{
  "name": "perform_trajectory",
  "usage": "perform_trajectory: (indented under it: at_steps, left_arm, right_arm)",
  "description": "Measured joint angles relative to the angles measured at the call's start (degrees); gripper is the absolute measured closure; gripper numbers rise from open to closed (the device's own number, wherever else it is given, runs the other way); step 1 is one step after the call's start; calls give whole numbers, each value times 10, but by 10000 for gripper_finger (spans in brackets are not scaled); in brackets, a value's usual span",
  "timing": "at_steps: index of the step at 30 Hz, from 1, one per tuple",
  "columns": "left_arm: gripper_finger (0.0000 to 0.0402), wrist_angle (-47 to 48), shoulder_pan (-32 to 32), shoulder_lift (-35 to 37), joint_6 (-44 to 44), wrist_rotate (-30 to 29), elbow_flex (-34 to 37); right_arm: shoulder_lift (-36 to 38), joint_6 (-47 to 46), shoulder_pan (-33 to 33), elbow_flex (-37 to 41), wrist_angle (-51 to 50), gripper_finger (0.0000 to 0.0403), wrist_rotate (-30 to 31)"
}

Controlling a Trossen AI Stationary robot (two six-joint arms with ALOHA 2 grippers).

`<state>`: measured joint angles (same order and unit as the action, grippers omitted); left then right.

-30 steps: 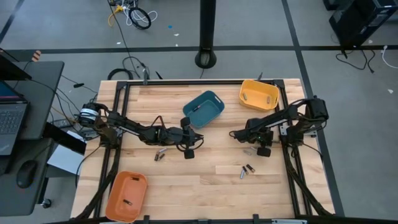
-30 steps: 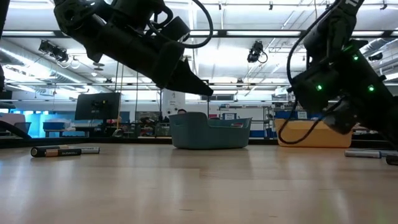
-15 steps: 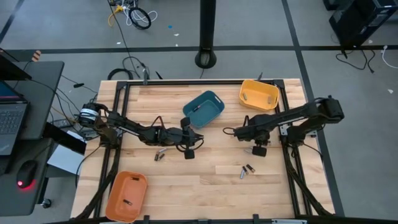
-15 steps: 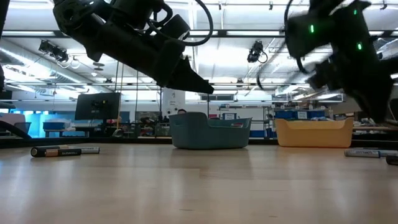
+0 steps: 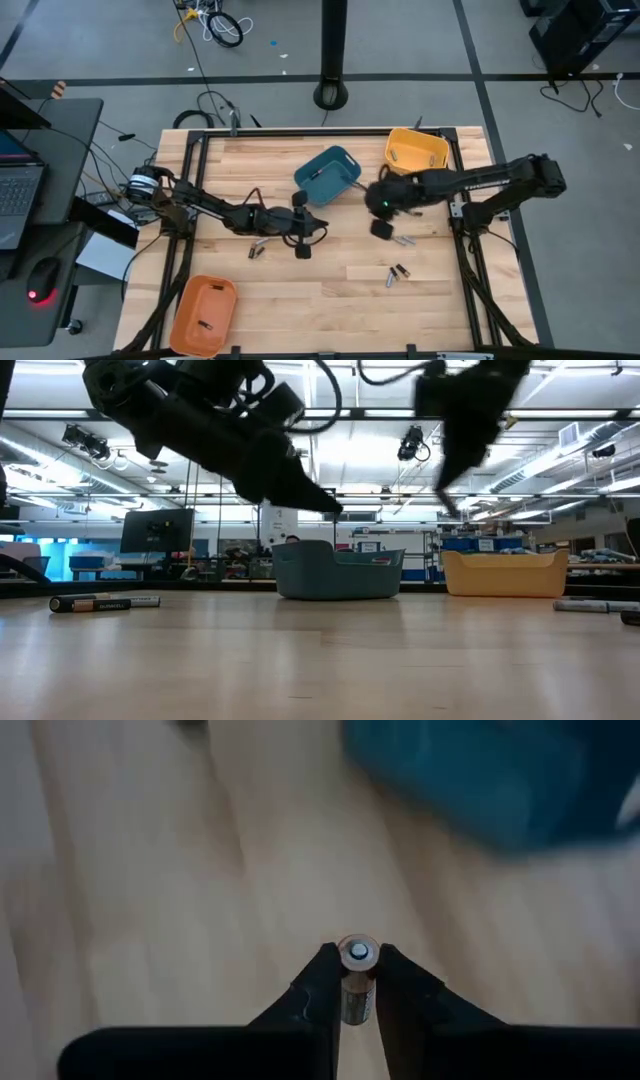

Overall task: Sort batteries
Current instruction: Put the large black battery into the blue bin

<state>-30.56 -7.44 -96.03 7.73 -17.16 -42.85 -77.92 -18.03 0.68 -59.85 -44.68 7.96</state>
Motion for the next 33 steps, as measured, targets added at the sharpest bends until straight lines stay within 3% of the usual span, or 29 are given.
perform_trajectory:
  at_steps: [10, 19, 26, 33]
  left_arm:
    - [395, 38, 0, 0, -22, -96, 0]
    - [395, 101, 0, 0, -54, -163, 0]
    - [396, 123, 4, 0, -65, -191, 0]
    - [396, 129, 9, 0, -64, -223, 0]
  right_arm:
    - [-157, 118, -121, -117, 157, 350, 0]
    - [-302, 111, -215, -186, 113, 350, -19]
    - [-336, 57, -234, -187, 102, 350, -70]
    - [-336, 47, -234, -187, 122, 350, -72]
